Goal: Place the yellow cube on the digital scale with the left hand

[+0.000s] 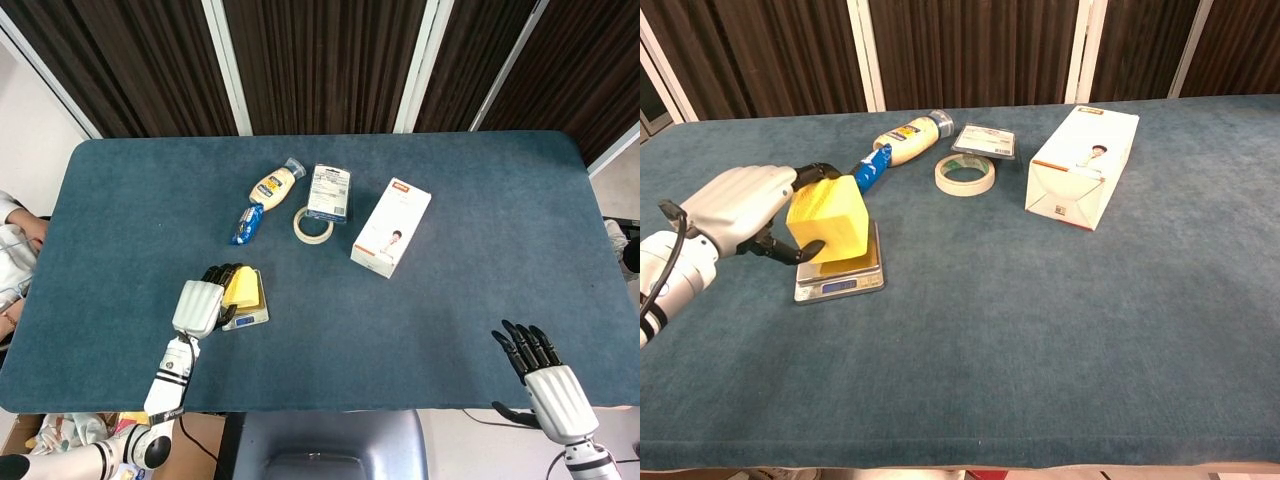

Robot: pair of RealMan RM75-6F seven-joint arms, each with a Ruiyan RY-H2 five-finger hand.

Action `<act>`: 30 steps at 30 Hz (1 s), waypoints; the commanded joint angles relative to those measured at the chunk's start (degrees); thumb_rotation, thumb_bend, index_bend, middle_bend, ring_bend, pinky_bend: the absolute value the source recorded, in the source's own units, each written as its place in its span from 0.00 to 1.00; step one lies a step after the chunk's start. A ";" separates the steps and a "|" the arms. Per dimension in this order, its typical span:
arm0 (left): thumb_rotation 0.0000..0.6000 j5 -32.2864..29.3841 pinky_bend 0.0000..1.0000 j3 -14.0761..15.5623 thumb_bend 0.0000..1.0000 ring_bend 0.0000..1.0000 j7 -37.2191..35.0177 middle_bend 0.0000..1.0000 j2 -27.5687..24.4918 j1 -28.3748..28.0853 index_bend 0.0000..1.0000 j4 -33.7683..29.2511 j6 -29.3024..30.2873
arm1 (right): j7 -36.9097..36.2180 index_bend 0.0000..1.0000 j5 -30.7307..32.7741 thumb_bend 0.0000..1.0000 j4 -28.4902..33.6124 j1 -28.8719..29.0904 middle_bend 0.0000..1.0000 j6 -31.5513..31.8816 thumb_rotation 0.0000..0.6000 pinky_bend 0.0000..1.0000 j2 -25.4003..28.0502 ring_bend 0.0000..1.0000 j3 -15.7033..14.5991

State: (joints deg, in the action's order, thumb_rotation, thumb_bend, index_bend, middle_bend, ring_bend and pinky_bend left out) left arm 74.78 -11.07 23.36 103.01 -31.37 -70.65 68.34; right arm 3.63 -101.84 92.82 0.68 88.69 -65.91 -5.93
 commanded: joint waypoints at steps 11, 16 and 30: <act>1.00 -3.77 0.60 0.71 0.39 0.31 -1.02 0.28 -2.77 0.21 0.16 -3.45 -3.98 | 0.01 0.00 -0.42 0.11 0.12 -0.10 0.00 -0.30 1.00 0.00 0.22 0.00 -0.43; 1.00 -4.67 0.46 0.64 0.36 0.11 -3.15 0.11 -4.03 0.27 0.05 -5.78 -5.17 | 0.09 0.00 -0.12 0.10 0.34 -0.22 0.00 -0.29 1.00 0.00 0.21 0.00 -0.35; 1.00 -2.60 0.18 0.84 0.34 0.00 -5.90 0.00 -8.21 0.26 0.00 -10.96 -3.59 | 0.09 0.00 -0.28 0.10 0.33 -0.36 0.00 -0.15 1.00 0.00 0.33 0.00 -0.37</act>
State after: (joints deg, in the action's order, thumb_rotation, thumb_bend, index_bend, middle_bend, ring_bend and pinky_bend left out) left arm 71.12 -10.38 18.25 95.81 -31.46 -80.37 63.72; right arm 3.72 -102.12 93.15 0.31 88.53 -65.58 -6.30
